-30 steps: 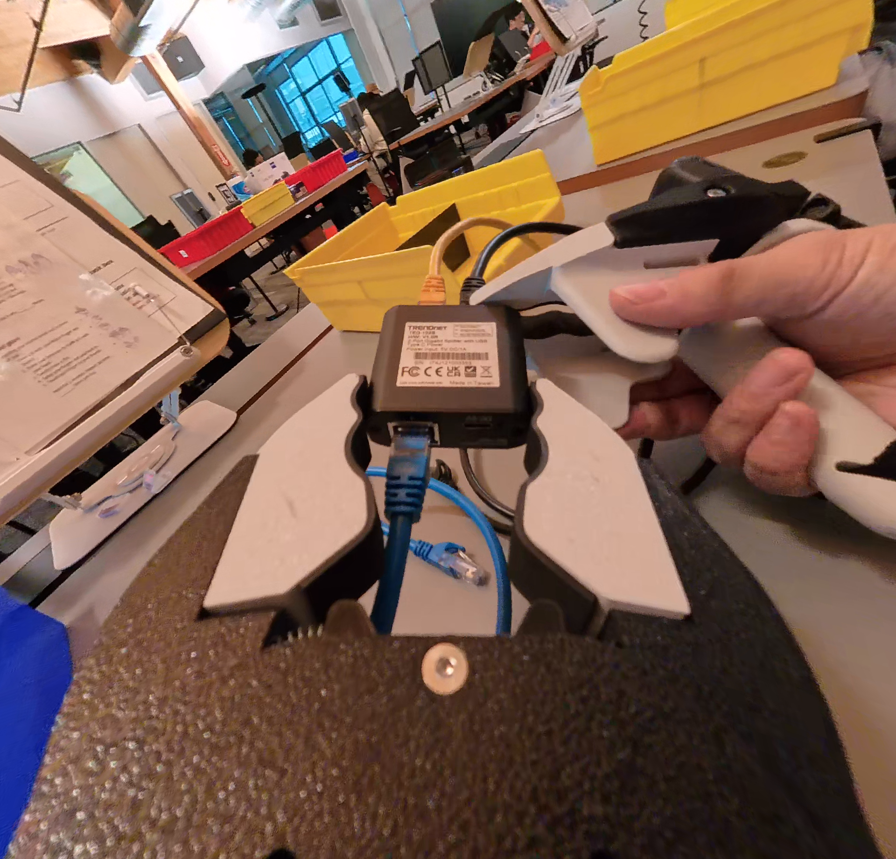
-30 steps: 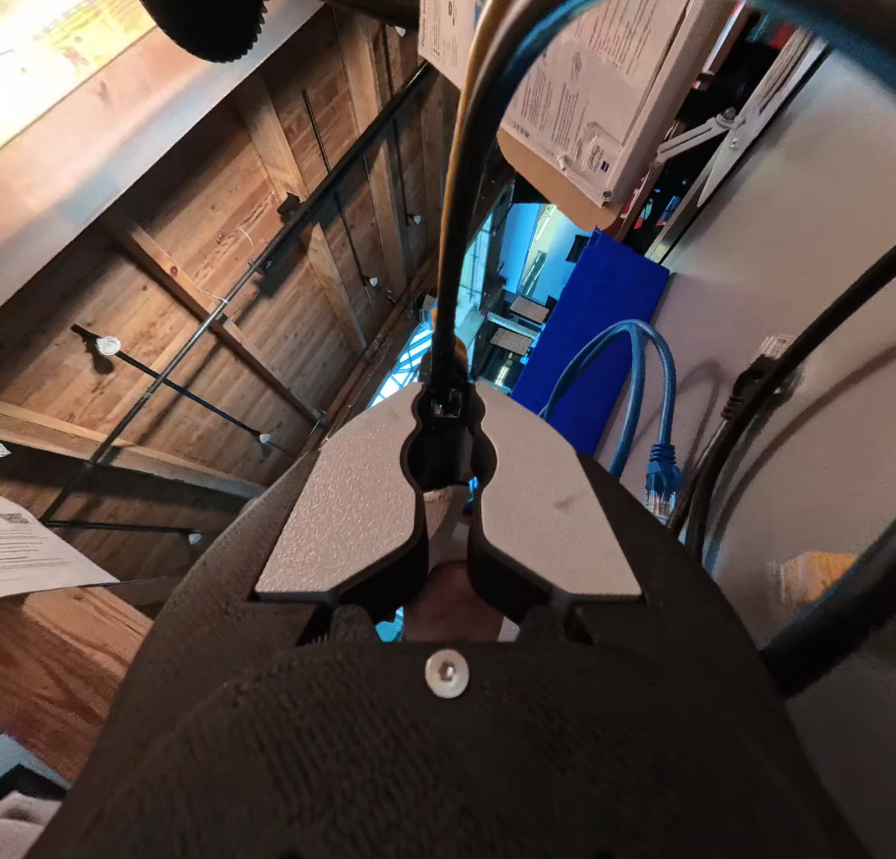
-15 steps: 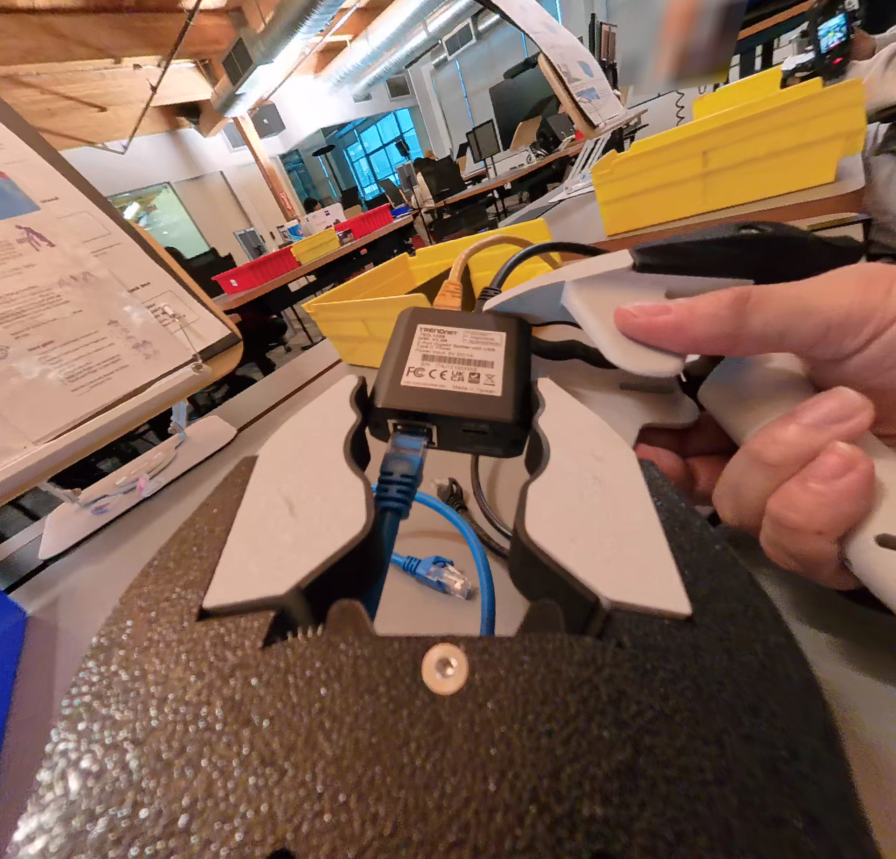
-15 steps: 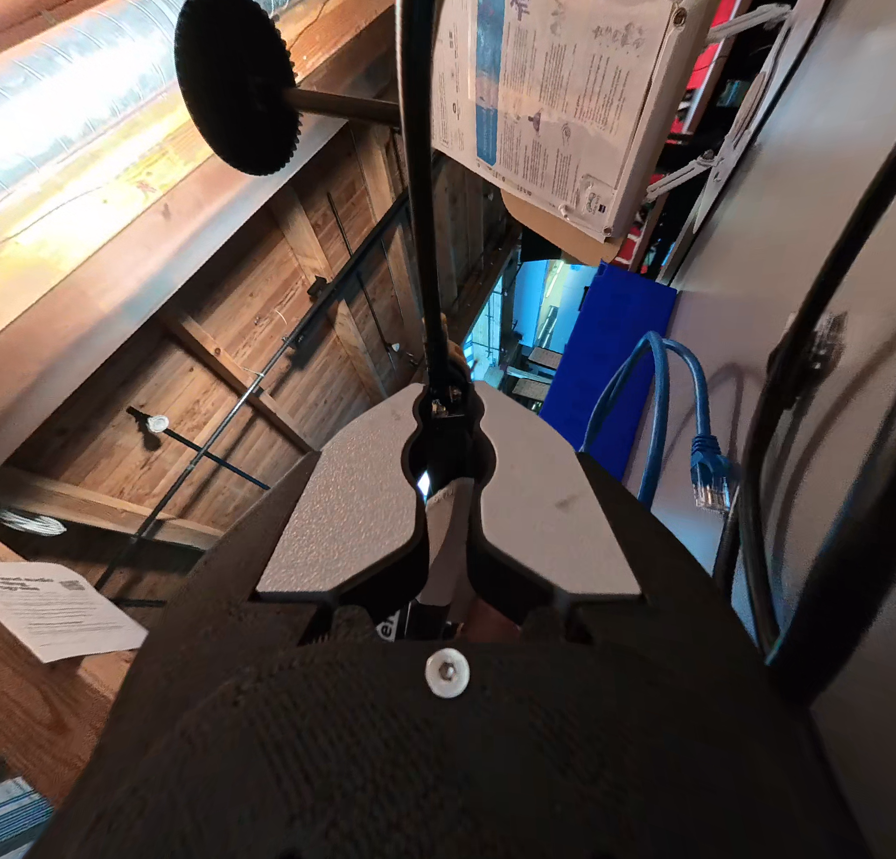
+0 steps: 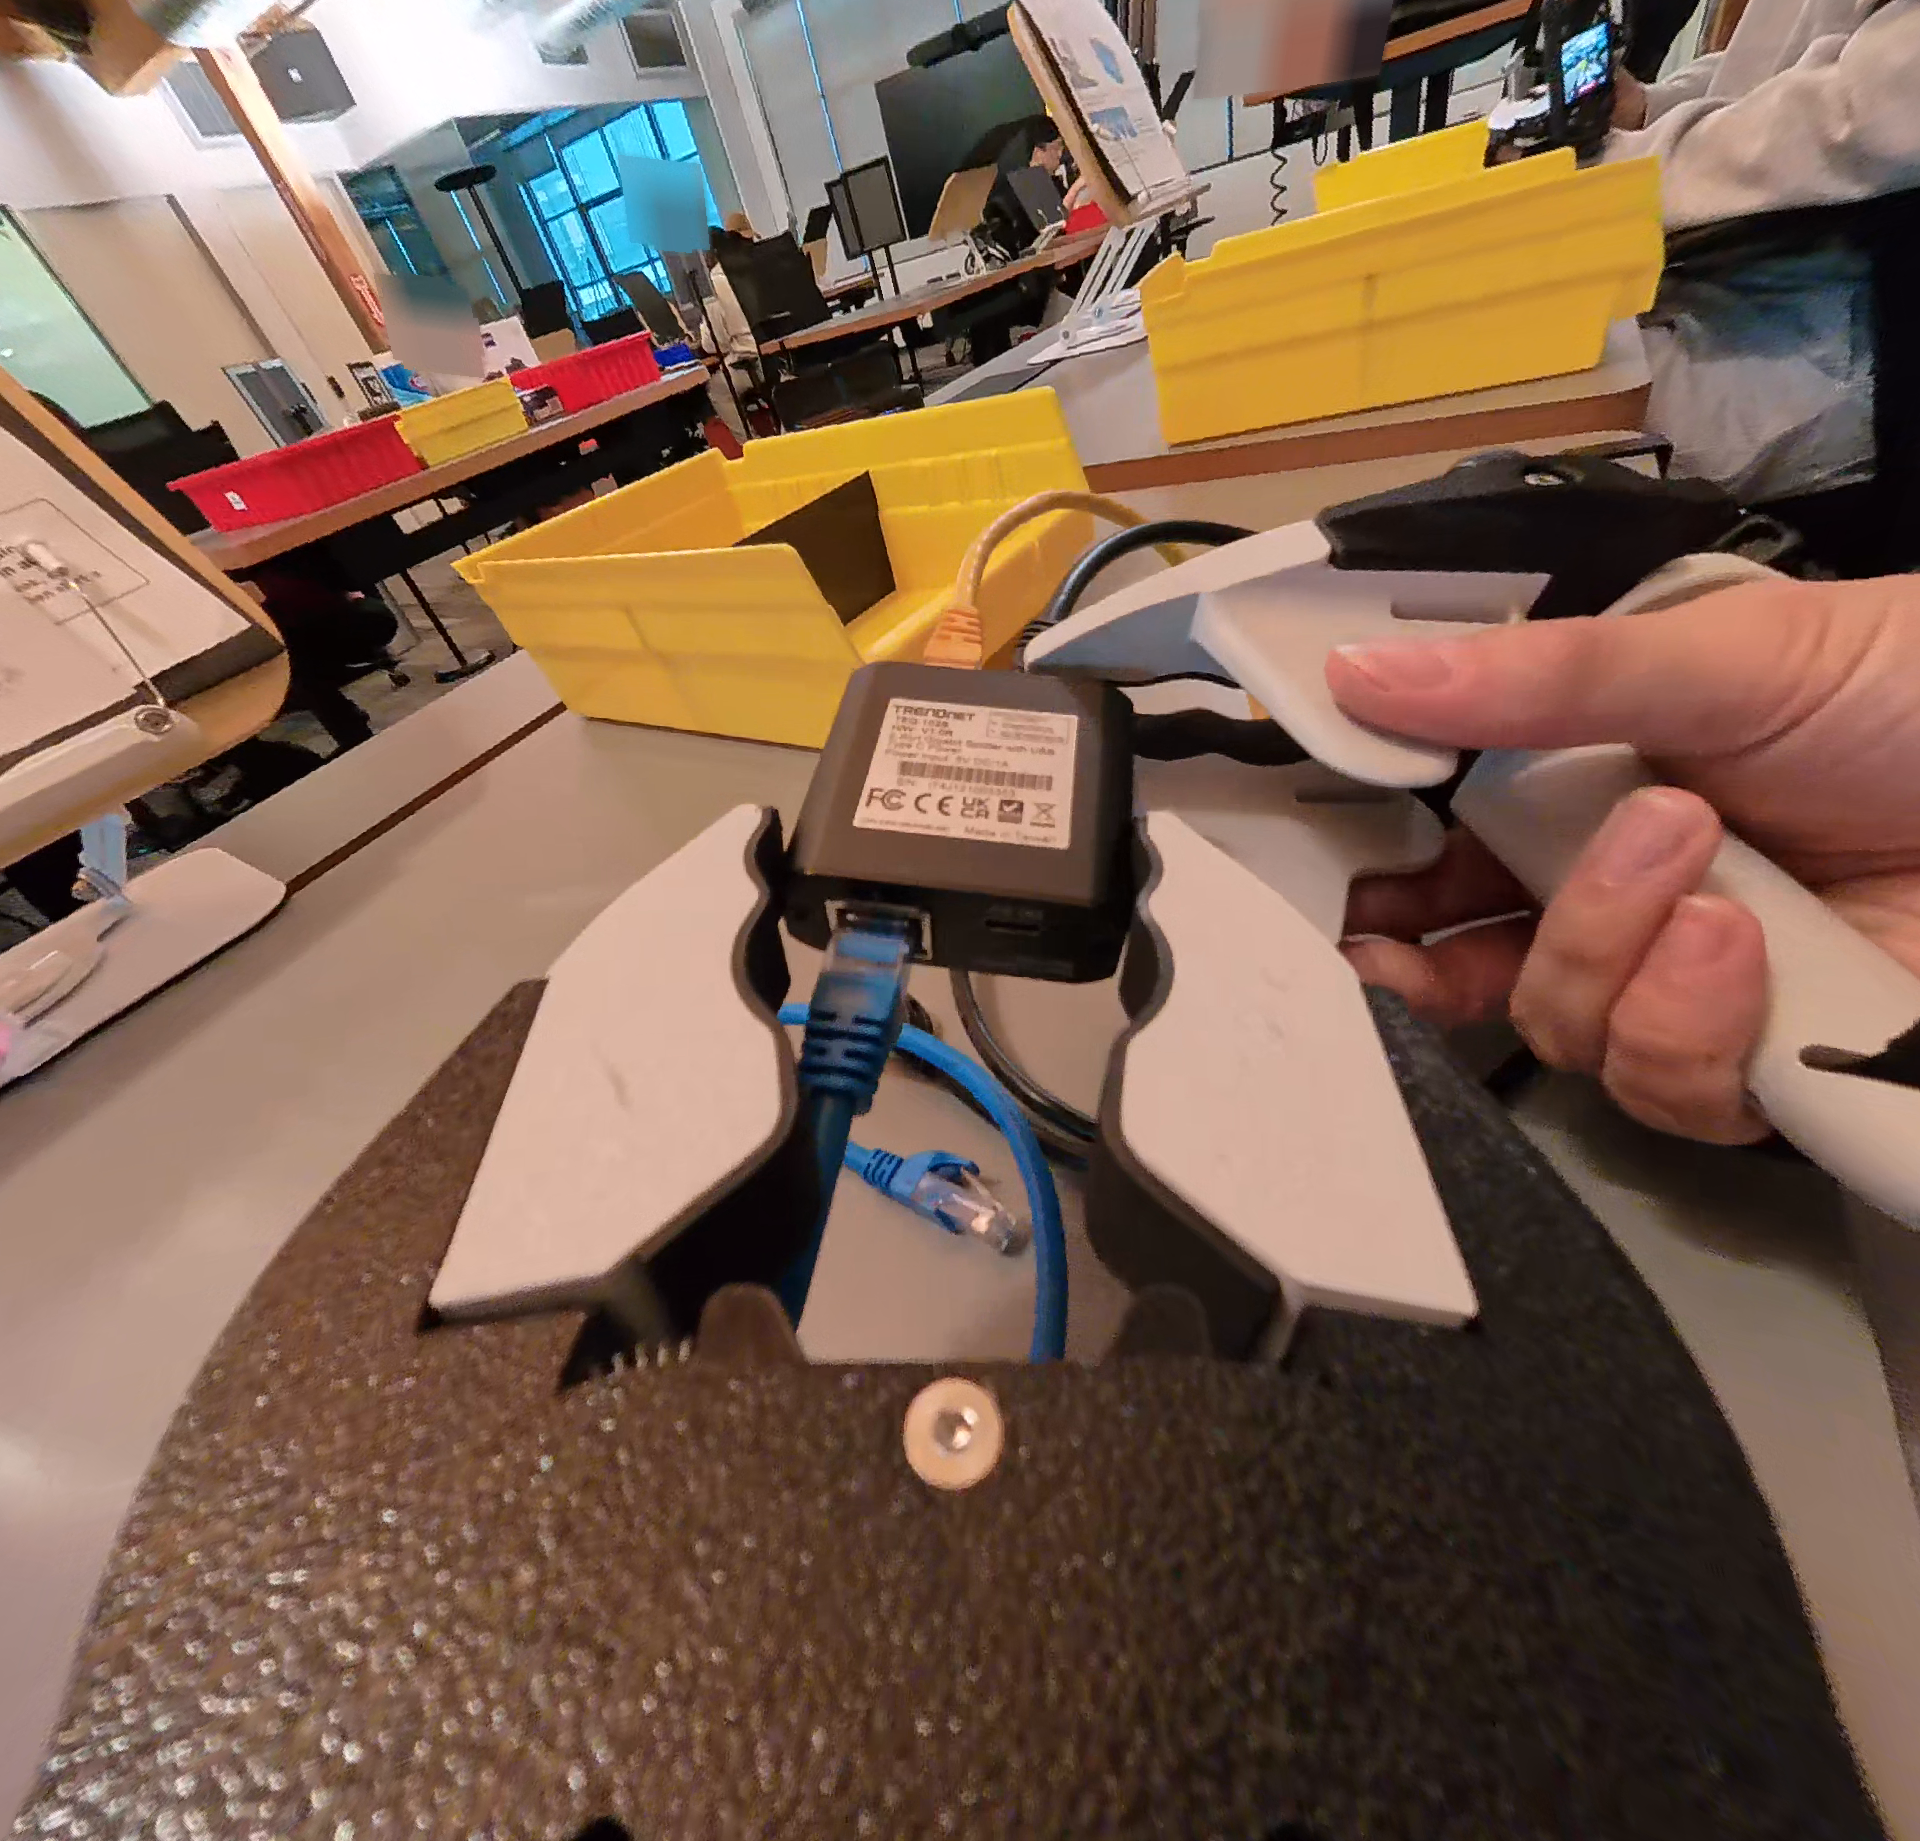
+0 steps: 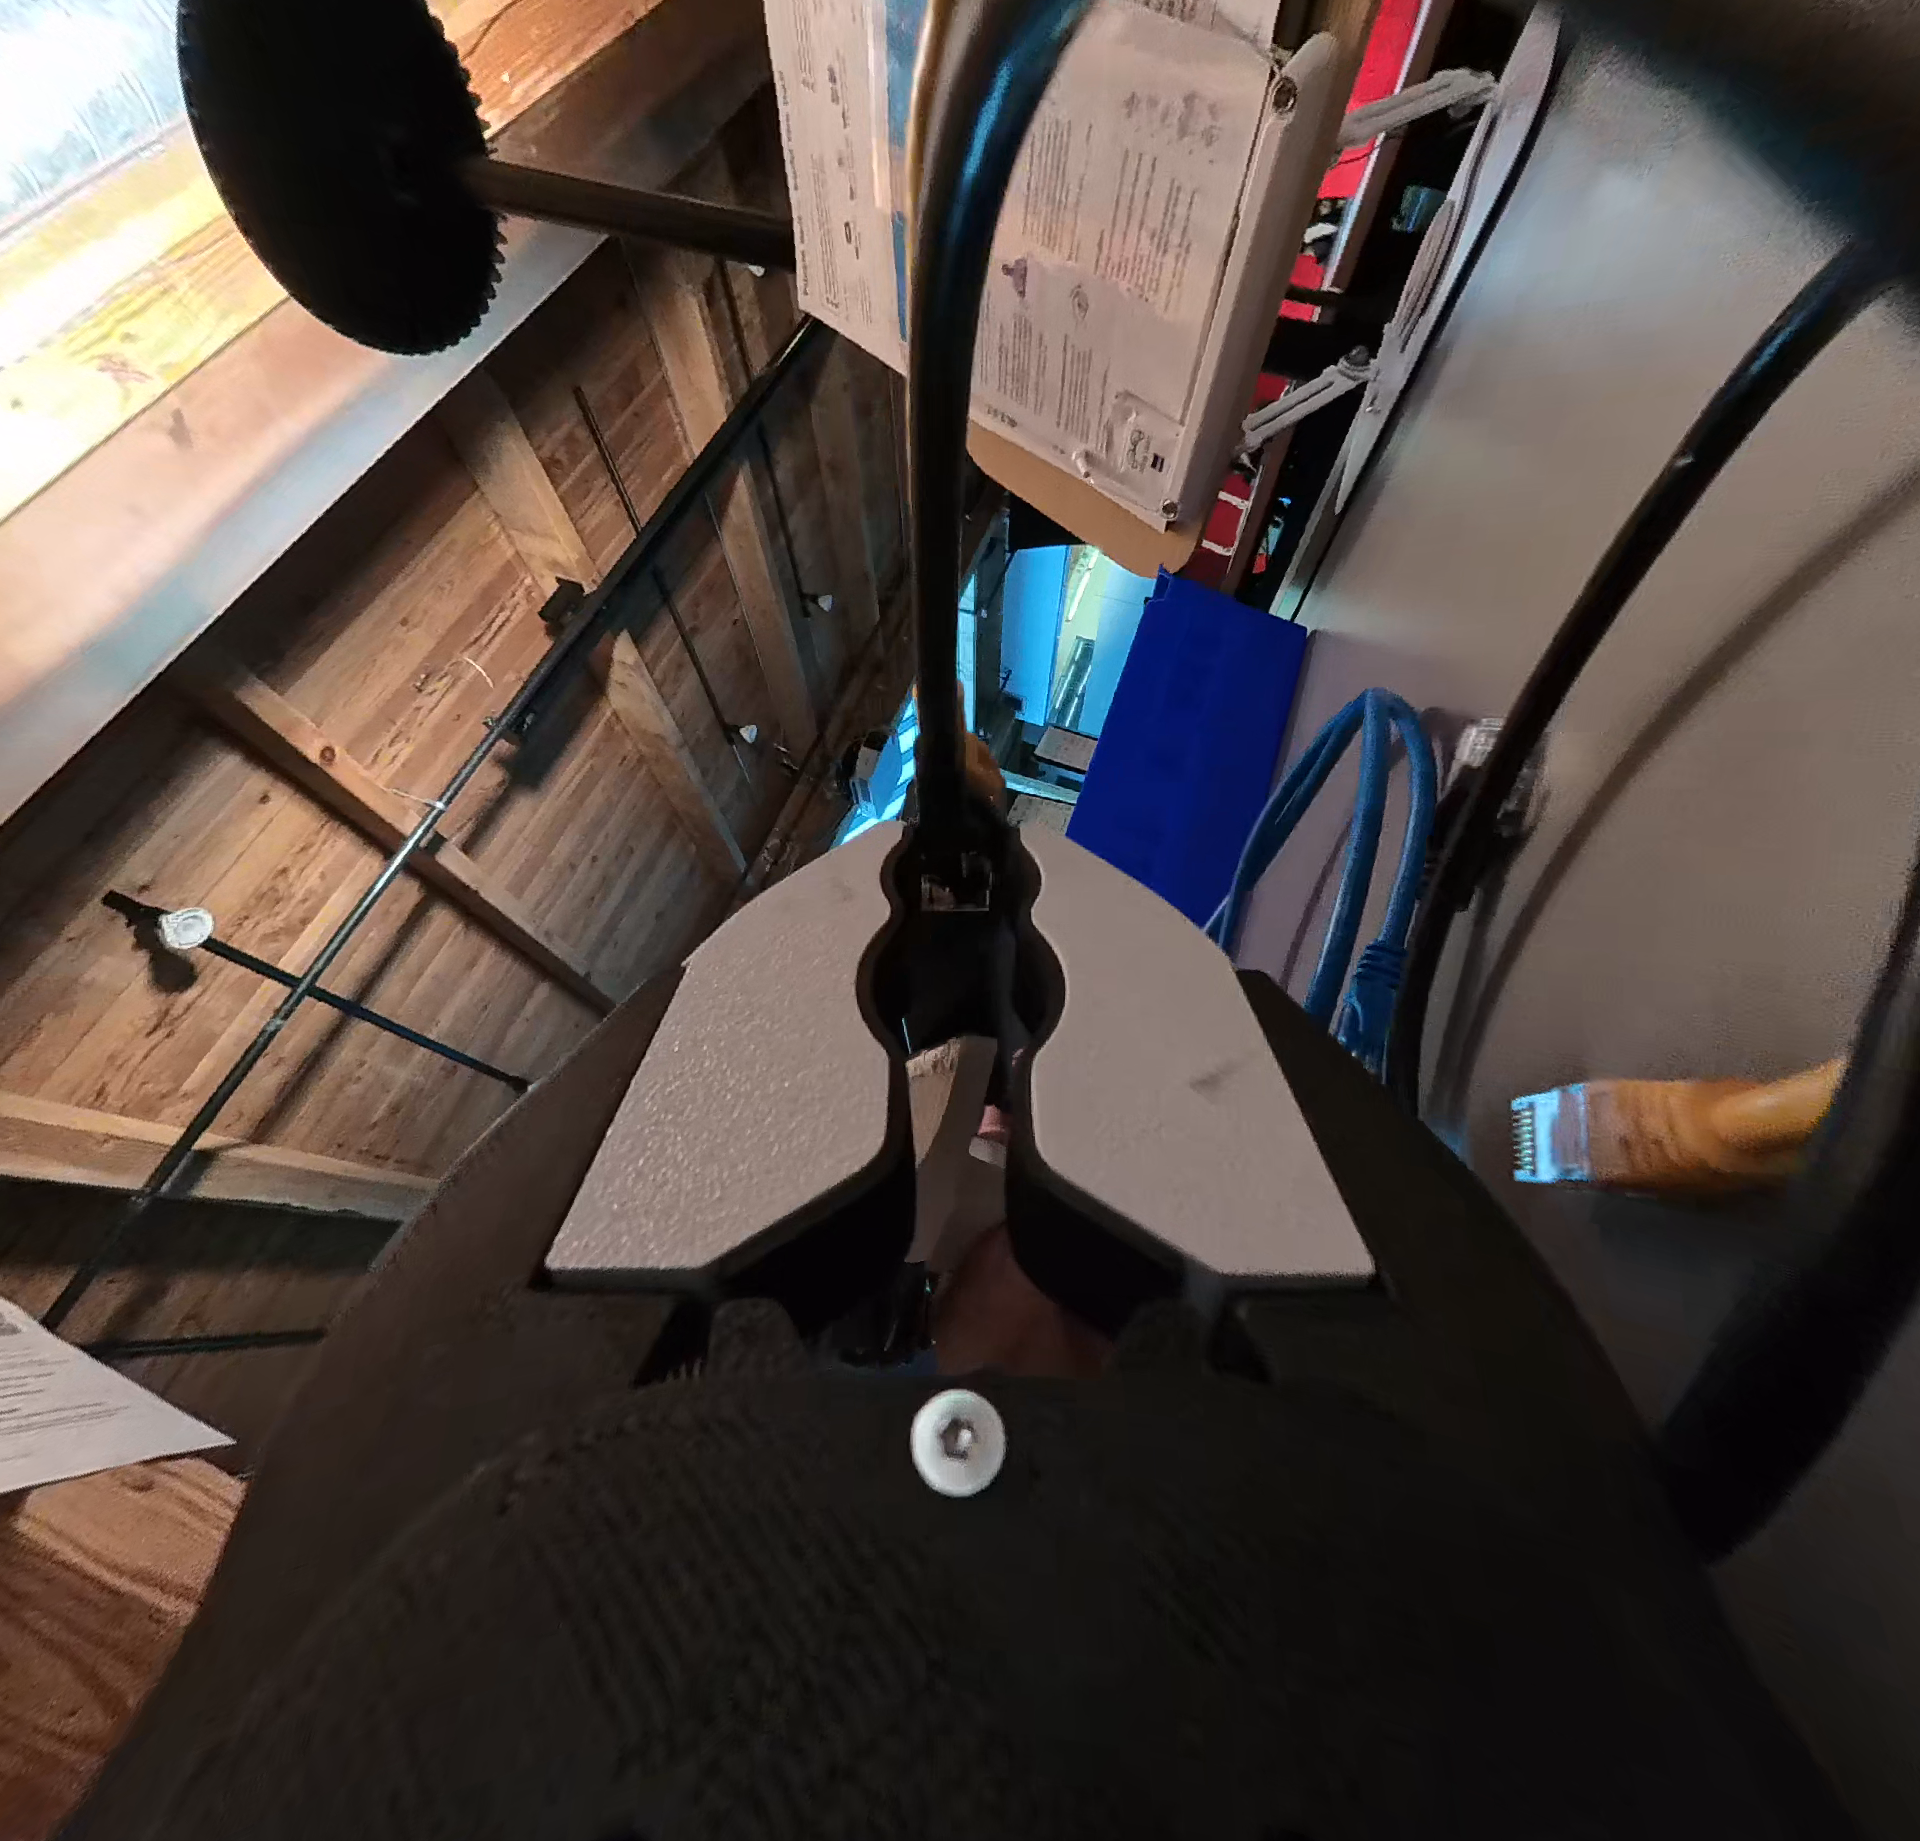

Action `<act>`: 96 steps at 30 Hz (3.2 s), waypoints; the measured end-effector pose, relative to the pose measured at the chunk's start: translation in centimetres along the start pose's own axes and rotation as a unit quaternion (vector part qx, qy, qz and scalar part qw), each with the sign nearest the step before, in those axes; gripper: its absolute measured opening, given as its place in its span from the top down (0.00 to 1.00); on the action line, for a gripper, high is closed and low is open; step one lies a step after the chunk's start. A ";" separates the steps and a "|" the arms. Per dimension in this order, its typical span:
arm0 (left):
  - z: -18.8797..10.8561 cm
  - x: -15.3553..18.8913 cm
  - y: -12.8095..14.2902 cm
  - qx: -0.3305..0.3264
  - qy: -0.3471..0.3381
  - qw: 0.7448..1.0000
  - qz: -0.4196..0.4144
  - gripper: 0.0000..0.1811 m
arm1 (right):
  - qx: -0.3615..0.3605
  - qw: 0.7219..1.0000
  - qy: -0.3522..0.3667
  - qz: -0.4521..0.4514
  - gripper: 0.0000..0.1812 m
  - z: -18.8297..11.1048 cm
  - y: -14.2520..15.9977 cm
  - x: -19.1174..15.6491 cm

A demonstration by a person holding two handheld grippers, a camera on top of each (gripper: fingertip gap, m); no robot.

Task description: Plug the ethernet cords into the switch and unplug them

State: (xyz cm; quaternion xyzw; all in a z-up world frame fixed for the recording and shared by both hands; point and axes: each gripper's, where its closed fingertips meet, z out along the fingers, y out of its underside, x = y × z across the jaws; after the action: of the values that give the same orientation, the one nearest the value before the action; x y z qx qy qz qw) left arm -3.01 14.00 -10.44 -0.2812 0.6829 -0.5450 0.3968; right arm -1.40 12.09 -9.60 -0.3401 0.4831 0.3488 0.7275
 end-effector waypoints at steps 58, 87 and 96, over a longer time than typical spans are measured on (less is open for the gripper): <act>0.2 -1.8 -1.1 0.046 -0.103 0.993 0.045 0.66 | -0.014 0.997 -0.046 -0.054 0.93 2.2 -0.3 -1.1; 0.2 -1.7 -1.1 0.049 -0.101 0.993 0.019 0.66 | 0.012 0.998 -0.052 -0.037 0.92 2.1 -0.3 -1.0; 0.5 -1.6 -0.8 0.033 -0.111 0.992 0.044 0.66 | 0.015 0.996 -0.021 -0.085 0.93 1.8 -0.6 -0.4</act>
State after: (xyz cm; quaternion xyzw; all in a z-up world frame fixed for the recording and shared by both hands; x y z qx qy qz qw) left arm -1.83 14.84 -9.35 -0.2963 0.6283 -0.5146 0.5027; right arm -0.20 13.22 -8.58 -0.3615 0.4419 0.2854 0.7698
